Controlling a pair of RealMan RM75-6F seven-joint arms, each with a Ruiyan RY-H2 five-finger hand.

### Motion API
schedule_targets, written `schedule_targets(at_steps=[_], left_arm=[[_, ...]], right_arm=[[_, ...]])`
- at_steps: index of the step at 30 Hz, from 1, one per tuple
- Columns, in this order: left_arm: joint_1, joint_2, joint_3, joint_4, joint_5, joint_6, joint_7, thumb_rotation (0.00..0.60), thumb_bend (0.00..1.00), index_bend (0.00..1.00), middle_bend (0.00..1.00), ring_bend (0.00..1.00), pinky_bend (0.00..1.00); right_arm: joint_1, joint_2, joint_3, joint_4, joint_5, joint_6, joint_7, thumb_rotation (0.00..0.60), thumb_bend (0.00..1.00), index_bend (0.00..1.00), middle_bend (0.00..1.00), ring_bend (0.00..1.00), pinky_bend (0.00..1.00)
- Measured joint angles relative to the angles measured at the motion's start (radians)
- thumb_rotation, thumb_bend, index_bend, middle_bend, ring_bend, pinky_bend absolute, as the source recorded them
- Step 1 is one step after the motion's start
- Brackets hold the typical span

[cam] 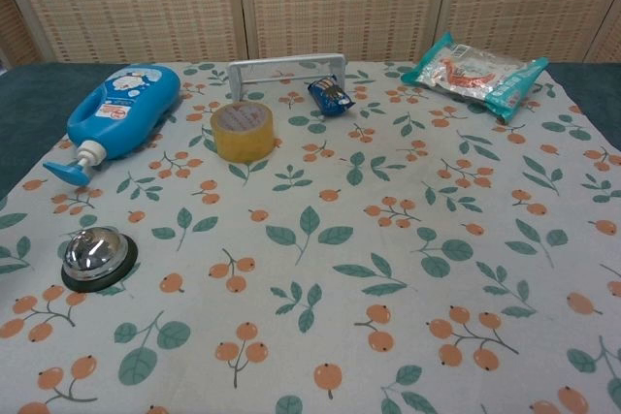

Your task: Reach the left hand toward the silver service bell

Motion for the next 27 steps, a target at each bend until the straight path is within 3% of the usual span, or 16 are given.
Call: schedule_targets(at_steps=[14, 23, 27], left_arm=[[-0.016, -0.045, 0.010, 0.034, 0.043, -0.002, -0.028, 0.600, 1.00, 0.00, 0.00, 0.00, 0.11], [-0.062, -0.218, 0.021, 0.178, 0.117, -0.003, -0.129, 0.600, 1.00, 0.00, 0.00, 0.00, 0.09], [-0.076, -0.326, 0.026, 0.306, 0.124, -0.016, -0.173, 0.600, 1.00, 0.00, 0.00, 0.00, 0.09]], right_arm=[[-0.013, 0.008, -0.004, 0.004, -0.024, 0.031, 0.035, 0.600, 0.19, 0.06, 0.00, 0.00, 0.02], [-0.017, 0.022, -0.007, 0.006, -0.033, 0.041, 0.069, 0.600, 0.19, 0.06, 0.00, 0.00, 0.02], [-0.019, 0.028, -0.007, 0.008, -0.035, 0.044, 0.083, 0.600, 0.19, 0.06, 0.00, 0.00, 0.02]])
